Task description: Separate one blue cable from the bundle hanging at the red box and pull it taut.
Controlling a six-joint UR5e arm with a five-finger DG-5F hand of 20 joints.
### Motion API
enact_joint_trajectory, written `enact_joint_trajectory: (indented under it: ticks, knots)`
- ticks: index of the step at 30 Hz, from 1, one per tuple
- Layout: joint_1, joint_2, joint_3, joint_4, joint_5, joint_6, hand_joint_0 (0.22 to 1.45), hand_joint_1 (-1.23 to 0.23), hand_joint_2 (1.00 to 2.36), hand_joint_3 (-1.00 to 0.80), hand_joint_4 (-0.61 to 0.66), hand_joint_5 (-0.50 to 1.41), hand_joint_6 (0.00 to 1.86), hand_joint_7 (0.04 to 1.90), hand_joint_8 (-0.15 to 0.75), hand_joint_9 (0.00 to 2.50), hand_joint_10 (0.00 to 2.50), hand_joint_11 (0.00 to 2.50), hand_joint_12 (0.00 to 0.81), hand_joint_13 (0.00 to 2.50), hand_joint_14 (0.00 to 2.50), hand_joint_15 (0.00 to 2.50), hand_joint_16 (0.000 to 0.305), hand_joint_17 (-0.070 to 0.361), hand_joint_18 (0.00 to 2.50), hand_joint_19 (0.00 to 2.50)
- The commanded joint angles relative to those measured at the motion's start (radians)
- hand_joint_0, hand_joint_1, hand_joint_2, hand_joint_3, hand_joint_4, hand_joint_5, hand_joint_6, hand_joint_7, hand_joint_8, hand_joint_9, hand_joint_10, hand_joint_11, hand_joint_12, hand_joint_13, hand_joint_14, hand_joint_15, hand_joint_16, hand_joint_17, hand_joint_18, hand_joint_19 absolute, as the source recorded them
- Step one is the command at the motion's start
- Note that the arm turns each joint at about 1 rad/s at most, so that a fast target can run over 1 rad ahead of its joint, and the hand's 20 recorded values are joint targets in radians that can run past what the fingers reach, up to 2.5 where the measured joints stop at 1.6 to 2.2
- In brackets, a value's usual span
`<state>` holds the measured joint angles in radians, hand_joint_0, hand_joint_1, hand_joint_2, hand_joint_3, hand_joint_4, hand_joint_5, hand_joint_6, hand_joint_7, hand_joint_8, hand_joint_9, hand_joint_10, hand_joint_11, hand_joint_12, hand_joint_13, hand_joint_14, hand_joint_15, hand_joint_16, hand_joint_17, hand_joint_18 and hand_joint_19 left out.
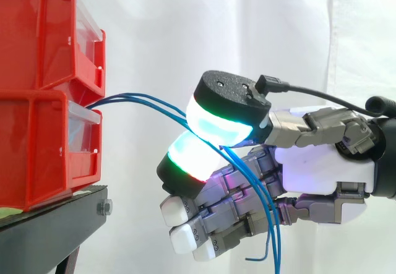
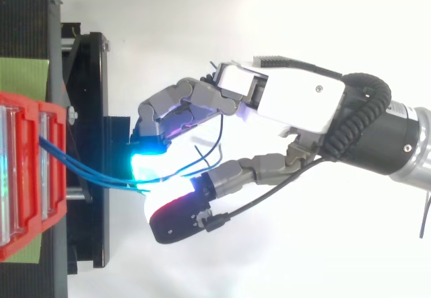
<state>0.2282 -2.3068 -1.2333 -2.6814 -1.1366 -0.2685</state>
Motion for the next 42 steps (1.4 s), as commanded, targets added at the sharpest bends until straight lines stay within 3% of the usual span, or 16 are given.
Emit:
enact_joint_trajectory:
  ticks: [1, 9, 13, 18, 27, 35, 42]
  knots:
    - [0.0, 0.001, 0.0, 0.0, 0.0, 0.0, 0.71, -0.9, 1.0, -0.5, 0.13, -0.22, 0.89, 1.07, 0.286, 0.82, 0.02, 0.62, 0.337, 0.78, 0.02, 0.39, 0.048, 0.108, 0.57, 0.4]
    - [0.0, 0.0, 0.0, 0.0, 0.0, 0.0, 0.57, -0.93, 1.0, -0.5, 0.15, -0.22, 0.88, 1.04, 0.288, 0.82, 0.02, 0.62, 0.341, 0.79, 0.02, 0.39, 0.049, 0.11, 0.58, 0.41]
    - [0.0, 0.0, 0.0, 0.0, 0.0, 0.0, 0.47, -0.82, 1.0, -0.5, 0.18, -0.21, 0.86, 0.98, 0.319, 0.86, 0.02, 0.6, 0.373, 0.82, 0.02, 0.4, 0.055, 0.123, 0.62, 0.43]
    - [-0.001, 0.001, 0.0, 0.0, 0.0, 0.0, 0.48, -0.67, 1.0, -0.5, 0.18, -0.2, 0.84, 0.98, 0.322, 0.88, 0.02, 0.61, 0.375, 0.84, 0.02, 0.4, 0.055, 0.124, 0.62, 0.45]
    - [0.0, 0.001, 0.0, 0.0, 0.0, 0.0, 0.57, -0.55, 1.0, -0.5, 0.14, -0.19, 0.81, 1.06, 0.306, 0.89, 0.02, 0.63, 0.361, 0.83, 0.02, 0.42, 0.05, 0.113, 0.59, 0.48]
    - [0.0, 0.001, 0.0, 0.0, 0.0, 0.0, 0.61, -0.58, 1.01, -0.38, 0.12, -0.19, 0.83, 1.1, 0.309, 0.89, 0.02, 0.62, 0.359, 0.83, 0.02, 0.43, 0.05, 0.113, 0.59, 0.48]
    - [-0.001, 0.0, 0.0, 0.0, 0.0, 0.0, 0.64, -0.73, 1.01, -0.36, 0.13, -0.2, 0.85, 1.1, 0.3, 0.85, 0.02, 0.62, 0.354, 0.81, 0.02, 0.42, 0.051, 0.114, 0.57, 0.48]
